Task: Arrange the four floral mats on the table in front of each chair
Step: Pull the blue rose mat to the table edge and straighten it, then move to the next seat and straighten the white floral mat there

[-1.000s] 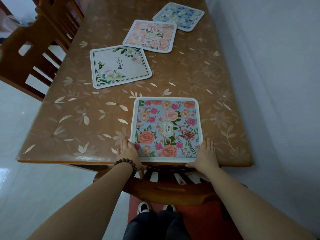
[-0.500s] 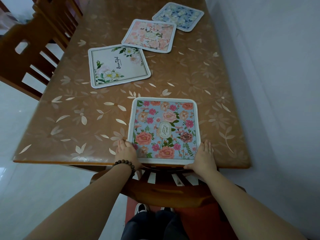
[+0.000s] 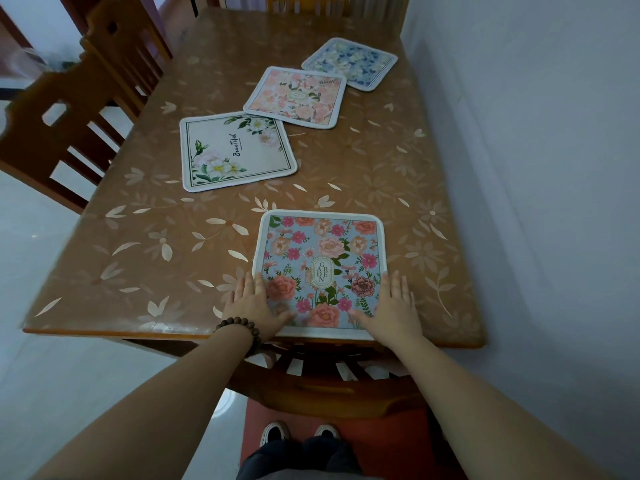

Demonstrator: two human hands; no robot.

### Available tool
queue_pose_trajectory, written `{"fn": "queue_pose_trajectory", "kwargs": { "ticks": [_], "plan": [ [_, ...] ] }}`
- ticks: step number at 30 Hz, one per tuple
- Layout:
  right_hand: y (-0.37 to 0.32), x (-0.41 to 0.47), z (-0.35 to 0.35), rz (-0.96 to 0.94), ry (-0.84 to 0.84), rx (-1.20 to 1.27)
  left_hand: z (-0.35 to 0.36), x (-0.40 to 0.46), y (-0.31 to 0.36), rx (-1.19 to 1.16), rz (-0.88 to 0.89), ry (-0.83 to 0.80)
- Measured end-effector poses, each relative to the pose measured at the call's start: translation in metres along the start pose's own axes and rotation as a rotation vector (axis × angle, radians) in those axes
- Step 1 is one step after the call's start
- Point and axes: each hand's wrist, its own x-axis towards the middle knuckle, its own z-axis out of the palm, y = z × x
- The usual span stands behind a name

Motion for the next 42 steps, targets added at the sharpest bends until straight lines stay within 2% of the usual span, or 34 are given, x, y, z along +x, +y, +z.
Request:
{"fn": "queue_pose_trajectory", "kwargs": {
  "ticks": [6, 11, 21, 27, 32, 38, 42],
  "plan": [
    [-0.018, 0.012, -0.017, -0.097, 0.064, -0.074, -0.022, -0.002, -0.009, 0.034, 0.008, 0.196],
    [-0.051, 0.020, -0.015, -0.205, 0.082, -0.093, -0.028, -0.015, -0.036, 0.008, -0.116, 0.209],
    [-0.176, 0.016, -0.002, -0.391, 0.057, -0.144, -0.052, -0.054, -0.125, -0.047, -0.337, 0.349],
    [-0.276, 0.005, 0.023, -0.481, 0.077, -0.177, -0.059, -0.064, -0.207, -0.080, -0.359, 0.384],
    [-0.377, -0.005, 0.059, -0.499, 0.085, -0.214, -0.075, -0.058, -0.300, -0.092, -0.311, 0.376],
    [-0.484, -0.016, 0.088, -0.383, 0.104, -0.225, -0.101, -0.051, -0.426, -0.032, -0.219, 0.321],
    [-0.527, -0.024, 0.091, -0.318, 0.124, -0.218, -0.122, -0.040, -0.480, 0.003, -0.180, 0.322]
  ]
}}
